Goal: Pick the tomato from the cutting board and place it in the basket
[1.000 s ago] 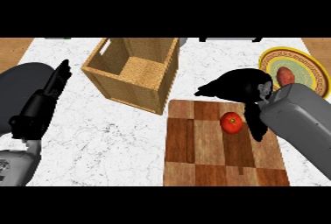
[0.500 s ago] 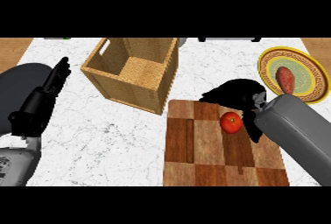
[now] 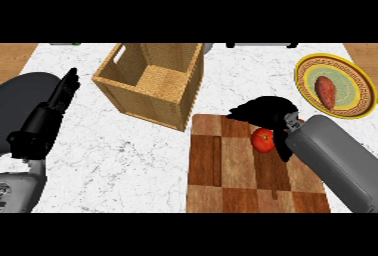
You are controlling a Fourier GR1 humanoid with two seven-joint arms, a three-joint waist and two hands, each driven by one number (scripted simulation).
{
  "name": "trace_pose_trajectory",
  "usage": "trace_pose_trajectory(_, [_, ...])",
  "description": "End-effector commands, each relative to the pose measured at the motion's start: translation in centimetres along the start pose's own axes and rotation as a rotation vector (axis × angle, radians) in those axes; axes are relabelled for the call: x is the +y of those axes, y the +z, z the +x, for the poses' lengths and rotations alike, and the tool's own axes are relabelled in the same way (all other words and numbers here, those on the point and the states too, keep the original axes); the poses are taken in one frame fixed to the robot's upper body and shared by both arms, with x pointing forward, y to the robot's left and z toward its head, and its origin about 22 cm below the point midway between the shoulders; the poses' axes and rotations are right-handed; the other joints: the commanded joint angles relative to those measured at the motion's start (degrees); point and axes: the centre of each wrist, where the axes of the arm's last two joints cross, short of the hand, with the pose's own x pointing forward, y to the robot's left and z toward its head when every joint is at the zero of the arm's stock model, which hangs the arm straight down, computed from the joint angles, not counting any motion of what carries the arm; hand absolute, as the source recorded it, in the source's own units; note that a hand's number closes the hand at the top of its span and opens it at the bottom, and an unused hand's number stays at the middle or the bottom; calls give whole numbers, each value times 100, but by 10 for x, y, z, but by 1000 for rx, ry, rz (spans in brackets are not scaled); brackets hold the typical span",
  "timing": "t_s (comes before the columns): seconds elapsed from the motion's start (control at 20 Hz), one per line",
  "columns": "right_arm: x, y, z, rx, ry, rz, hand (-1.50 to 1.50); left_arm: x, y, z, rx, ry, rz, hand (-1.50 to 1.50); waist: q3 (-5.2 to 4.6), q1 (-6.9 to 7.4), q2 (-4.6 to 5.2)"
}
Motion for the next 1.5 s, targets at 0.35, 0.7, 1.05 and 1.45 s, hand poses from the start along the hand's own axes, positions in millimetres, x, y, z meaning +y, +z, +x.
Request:
trace_pose_trajectory(0.35, [36,-13,-1,-5,-40,-5,-150,4,1,-4,5,-8,-3,0,-1,-31,-3])
trace_pose_trajectory(0.7, [33,-7,-12,8,-18,18,-150,-14,9,6,-7,17,4,0,-1,-21,-9])
trace_pose_trajectory(1.05, [43,-24,-23,28,-44,26,-150,-5,6,0,12,5,2,0,-1,-7,-2])
trace_pose_trajectory(1.45, [49,-47,-22,35,-110,46,150,8,8,1,2,4,6,0,-1,10,0])
